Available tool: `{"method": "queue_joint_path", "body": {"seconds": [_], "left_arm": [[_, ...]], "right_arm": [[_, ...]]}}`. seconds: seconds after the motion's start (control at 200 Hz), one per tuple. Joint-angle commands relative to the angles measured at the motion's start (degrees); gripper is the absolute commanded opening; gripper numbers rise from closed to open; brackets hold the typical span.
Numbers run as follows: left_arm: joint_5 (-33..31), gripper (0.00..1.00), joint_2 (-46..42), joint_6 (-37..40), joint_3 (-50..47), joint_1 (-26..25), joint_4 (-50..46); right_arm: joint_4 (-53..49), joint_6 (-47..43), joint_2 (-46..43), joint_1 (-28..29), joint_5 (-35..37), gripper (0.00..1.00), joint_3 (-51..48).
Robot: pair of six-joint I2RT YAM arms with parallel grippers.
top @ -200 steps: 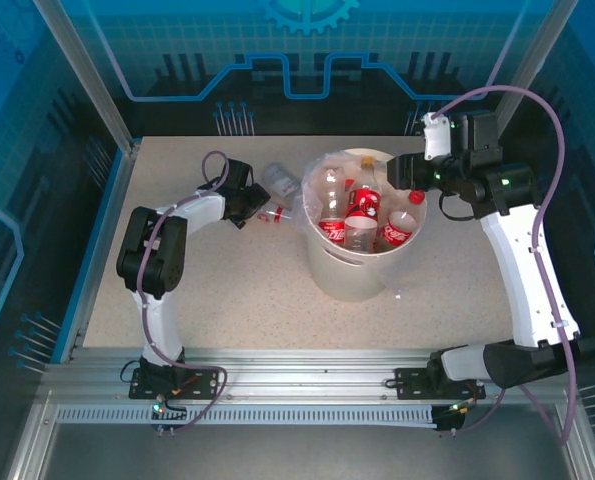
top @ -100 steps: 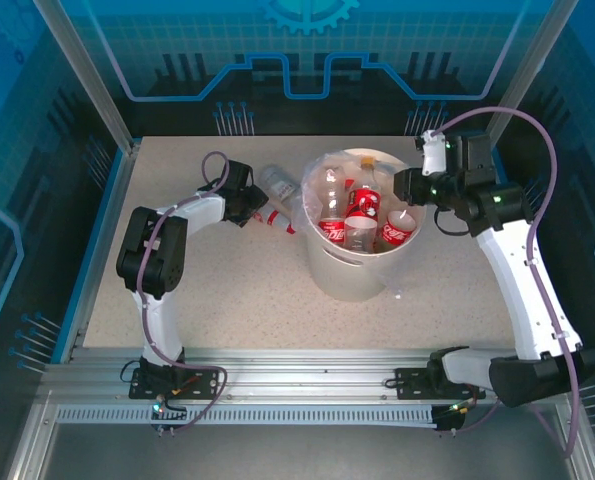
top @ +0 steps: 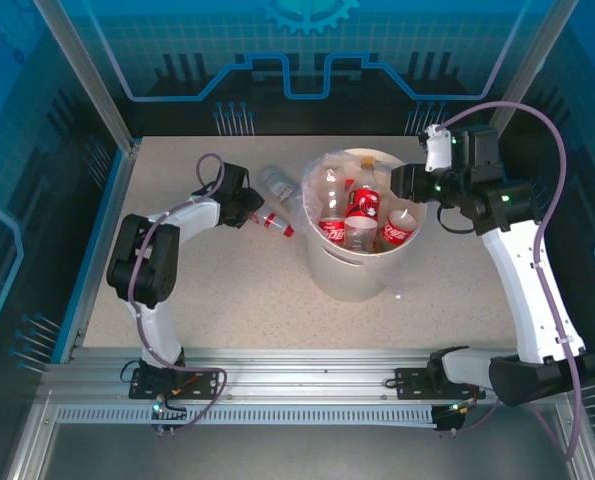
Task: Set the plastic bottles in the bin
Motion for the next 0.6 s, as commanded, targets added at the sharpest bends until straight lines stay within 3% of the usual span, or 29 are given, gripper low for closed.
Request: {"method": "queue_joint_path", "body": {"seconds": [0.0, 0.22, 0.375, 0.595], "left_arm": [[-1.7, 0.52, -4.9, 0.6, -1.3, -0.2, -0.3], [0.1, 0.51, -12.3, 3.7, -3.6, -0.2, 1.2], [5.8, 0.51, -20.6, 13.6, -5.5, -0.1, 7.1], [20.9, 0.50, -29.2, 32.6, -2.4, 0.5, 7.9]], "right_arm": [[0.5, 0.9, 0.1, 0.4, -3.1, 0.49, 2.9], [4.3, 3.2, 0.8, 1.3, -7.4, 0.51, 3.5], [6.3, 3.9, 2.3, 2.7, -10.8, 0.53, 4.7], [8.0, 3.9, 5.7, 5.2, -14.9, 0.57, 6.9]]}}
